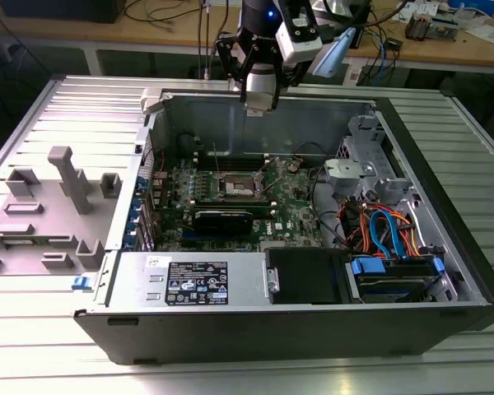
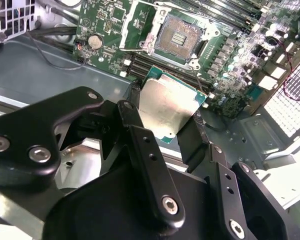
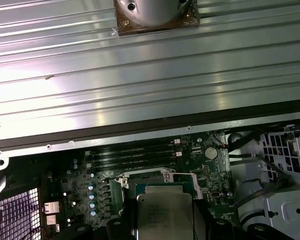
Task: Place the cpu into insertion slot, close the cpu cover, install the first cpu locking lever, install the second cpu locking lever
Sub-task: 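Place the cpu into insertion slot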
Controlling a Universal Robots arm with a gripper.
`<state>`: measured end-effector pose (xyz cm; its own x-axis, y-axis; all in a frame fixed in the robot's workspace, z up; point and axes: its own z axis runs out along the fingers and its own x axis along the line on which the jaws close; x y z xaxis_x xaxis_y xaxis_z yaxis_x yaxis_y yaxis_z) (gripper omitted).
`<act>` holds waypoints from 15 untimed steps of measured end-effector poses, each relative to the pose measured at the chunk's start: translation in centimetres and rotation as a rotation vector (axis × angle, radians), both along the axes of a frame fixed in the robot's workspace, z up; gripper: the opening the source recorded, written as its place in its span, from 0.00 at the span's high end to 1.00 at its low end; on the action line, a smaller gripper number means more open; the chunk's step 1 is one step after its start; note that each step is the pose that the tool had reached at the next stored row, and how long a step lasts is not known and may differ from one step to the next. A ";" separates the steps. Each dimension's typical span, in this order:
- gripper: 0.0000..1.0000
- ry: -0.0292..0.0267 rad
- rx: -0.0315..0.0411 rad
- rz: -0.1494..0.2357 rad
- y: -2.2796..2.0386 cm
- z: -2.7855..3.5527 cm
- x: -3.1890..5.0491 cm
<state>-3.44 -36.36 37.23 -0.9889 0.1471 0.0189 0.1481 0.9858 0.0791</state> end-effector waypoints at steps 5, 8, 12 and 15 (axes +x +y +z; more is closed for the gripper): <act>0.46 0.0000 -0.0004 -0.055 -0.10 -0.19 -0.01; 0.46 0.0000 -0.0005 -0.057 -0.46 -0.29 -0.01; 0.46 -0.0001 -0.0008 -0.090 -0.50 -0.47 0.00; 0.46 0.0002 -0.0008 -0.120 -0.50 -0.53 -0.01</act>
